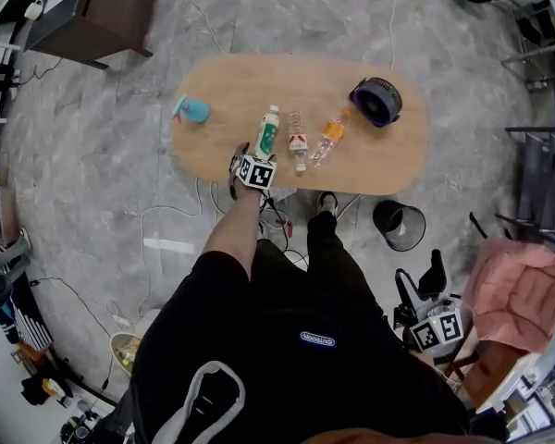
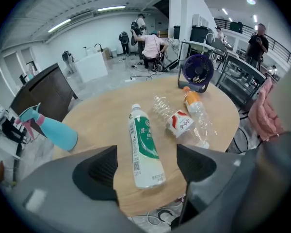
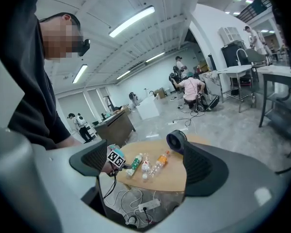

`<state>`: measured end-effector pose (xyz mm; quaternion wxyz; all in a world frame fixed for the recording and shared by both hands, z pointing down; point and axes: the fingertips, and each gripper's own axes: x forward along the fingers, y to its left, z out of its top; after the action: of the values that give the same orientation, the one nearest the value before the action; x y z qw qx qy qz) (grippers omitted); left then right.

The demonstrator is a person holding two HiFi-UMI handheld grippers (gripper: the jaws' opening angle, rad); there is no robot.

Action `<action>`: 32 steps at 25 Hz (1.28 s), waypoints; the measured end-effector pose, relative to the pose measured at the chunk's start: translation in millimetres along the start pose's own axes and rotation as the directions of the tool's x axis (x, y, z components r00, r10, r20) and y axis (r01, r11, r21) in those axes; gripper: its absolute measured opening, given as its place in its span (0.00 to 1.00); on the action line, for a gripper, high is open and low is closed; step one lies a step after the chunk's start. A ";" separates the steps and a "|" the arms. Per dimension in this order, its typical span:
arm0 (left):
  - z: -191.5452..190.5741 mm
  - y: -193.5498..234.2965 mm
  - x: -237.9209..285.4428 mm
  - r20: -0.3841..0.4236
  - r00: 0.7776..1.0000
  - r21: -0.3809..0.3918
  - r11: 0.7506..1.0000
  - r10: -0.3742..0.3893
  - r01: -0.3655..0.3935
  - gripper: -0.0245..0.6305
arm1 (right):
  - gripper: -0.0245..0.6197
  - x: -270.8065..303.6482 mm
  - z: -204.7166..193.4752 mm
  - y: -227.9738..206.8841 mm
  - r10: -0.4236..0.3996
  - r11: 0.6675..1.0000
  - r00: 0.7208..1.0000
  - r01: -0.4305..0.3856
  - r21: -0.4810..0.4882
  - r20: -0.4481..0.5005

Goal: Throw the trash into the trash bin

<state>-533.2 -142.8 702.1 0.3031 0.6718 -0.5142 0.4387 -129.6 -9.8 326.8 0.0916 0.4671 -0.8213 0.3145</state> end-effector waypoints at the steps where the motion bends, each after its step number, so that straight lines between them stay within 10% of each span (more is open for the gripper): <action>1: 0.1 -1.0 5.5 -0.007 1.000 0.001 1.000 -0.004 0.004 0.63 | 0.82 -3.0 -3.4 -2.9 -0.005 1.000 1.000 0.005 0.005 -0.010; 21: -9.5 0.4 69.9 -0.194 0.981 -0.014 1.000 0.019 -0.022 0.42 | 0.82 -17.2 -35.3 -20.4 -0.023 0.998 0.995 0.029 0.057 -0.095; 32: -10.6 22.7 6.7 -0.075 0.997 -0.114 0.993 0.010 -0.018 0.40 | 0.83 -2.9 -16.7 3.6 0.023 0.999 1.000 -0.023 0.044 -0.012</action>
<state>-557.3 -143.1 711.7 0.3570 0.6329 -0.5314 0.4354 -133.3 3.6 337.0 0.0829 0.4574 -0.8189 0.3365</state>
